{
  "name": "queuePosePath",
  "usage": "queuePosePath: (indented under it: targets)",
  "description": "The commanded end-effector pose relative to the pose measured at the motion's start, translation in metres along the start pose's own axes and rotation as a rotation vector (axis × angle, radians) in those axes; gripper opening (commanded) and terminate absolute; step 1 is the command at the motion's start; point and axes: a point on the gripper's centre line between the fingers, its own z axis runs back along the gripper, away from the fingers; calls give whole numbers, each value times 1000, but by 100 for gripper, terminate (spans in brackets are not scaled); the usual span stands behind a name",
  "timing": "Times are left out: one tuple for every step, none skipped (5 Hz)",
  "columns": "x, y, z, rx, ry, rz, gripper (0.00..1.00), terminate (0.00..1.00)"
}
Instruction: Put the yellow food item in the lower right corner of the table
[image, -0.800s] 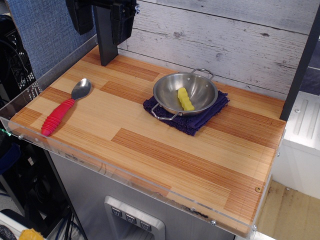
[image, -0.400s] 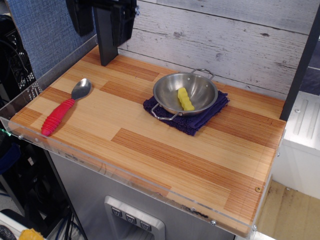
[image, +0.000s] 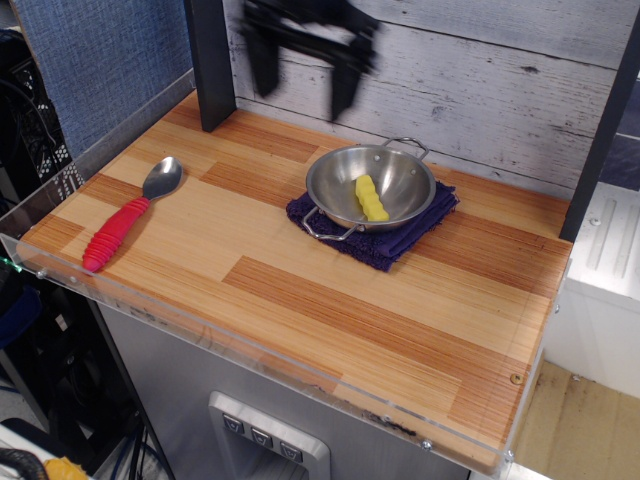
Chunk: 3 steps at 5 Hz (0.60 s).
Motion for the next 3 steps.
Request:
queuePosePath:
  targets:
    - [27, -19, -42, -6, -85, -64, 100, 0]
    - [27, -4, -56, 16, -81, -56, 100, 0]
    - [23, 5, -64, 36, -79, -48, 100, 0]
